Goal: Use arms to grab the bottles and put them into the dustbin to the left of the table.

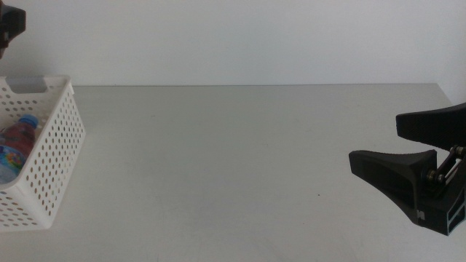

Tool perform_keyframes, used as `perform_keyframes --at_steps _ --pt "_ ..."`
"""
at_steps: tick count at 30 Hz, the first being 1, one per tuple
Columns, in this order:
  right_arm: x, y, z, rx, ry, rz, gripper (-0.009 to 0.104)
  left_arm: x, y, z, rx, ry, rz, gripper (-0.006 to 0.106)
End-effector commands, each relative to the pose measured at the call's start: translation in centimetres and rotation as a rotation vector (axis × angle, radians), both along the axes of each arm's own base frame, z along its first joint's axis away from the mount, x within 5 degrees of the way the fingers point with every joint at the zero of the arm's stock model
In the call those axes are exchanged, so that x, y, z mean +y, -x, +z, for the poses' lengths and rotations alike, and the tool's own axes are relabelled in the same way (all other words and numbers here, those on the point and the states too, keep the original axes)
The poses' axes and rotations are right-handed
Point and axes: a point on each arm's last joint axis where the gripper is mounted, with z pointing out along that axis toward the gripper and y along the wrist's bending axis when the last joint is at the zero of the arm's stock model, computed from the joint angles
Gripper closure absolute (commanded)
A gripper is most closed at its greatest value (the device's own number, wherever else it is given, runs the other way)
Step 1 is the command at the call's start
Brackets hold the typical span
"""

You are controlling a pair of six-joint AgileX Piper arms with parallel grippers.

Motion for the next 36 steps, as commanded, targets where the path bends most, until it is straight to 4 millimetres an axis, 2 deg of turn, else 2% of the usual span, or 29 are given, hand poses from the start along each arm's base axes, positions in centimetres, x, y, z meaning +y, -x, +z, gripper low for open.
perform_keyframes --at_steps 1,17,25,31,36 --pt "0.0 -0.1 1.6 -0.091 -0.044 -0.005 0.029 -0.1 0.2 1.6 -0.101 0.023 -0.003 0.008" --pt "-0.3 -0.2 1.7 -0.120 -0.022 -0.019 0.029 -0.2 -0.4 1.2 -0.079 0.022 -0.003 0.008" --pt "-3.8 -0.8 2.2 -0.173 -0.012 -0.230 0.029 -0.2 -0.3 1.0 -0.078 0.024 -0.003 0.008" --pt "-6.8 0.4 0.0 -0.178 -0.027 -0.411 0.029 -0.1 1.8 -0.7 -0.167 0.060 0.001 0.008" --pt "-8.6 3.4 -2.7 -0.201 -0.075 -0.538 0.029 0.2 5.7 -3.0 -0.304 0.067 0.013 0.008"
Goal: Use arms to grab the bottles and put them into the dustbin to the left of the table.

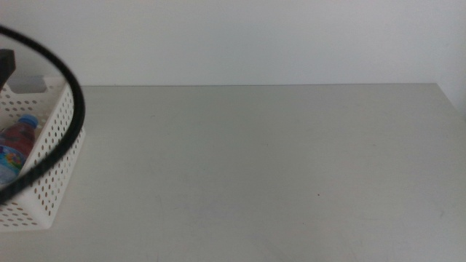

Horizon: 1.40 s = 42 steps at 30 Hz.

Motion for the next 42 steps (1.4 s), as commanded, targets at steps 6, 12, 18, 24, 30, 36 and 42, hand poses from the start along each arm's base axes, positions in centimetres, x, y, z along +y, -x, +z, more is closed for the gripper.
perform_keyframes --at_steps 6,12,18,24,30,36,42 --pt "-1.5 3.6 -2.6 -0.170 0.005 -0.148 0.029 0.2 5.8 -2.5 -0.215 0.075 0.001 0.008" --pt "-1.7 5.8 -5.2 -0.257 0.003 -0.190 0.029 0.3 9.1 -7.6 -0.244 0.083 0.000 0.008" --pt "-1.7 5.6 -8.2 -0.245 0.000 -0.199 0.029 0.3 10.4 -12.3 -0.248 0.082 0.001 0.008" --pt "-1.8 5.0 -9.7 -0.246 0.000 -0.206 0.029 0.3 10.3 -16.3 -0.198 0.080 0.003 0.008" --pt "-1.8 4.5 -12.0 -0.186 0.004 -0.207 0.029 0.4 9.9 -18.6 -0.160 0.079 0.009 0.008" --pt "-1.9 4.3 -13.7 -0.155 0.010 -0.210 0.029 0.4 9.8 -19.0 -0.173 0.079 0.013 0.008" --pt "-1.9 4.3 -13.5 -0.169 0.019 -0.211 0.029 0.4 9.8 -18.8 -0.186 0.080 0.014 0.008"
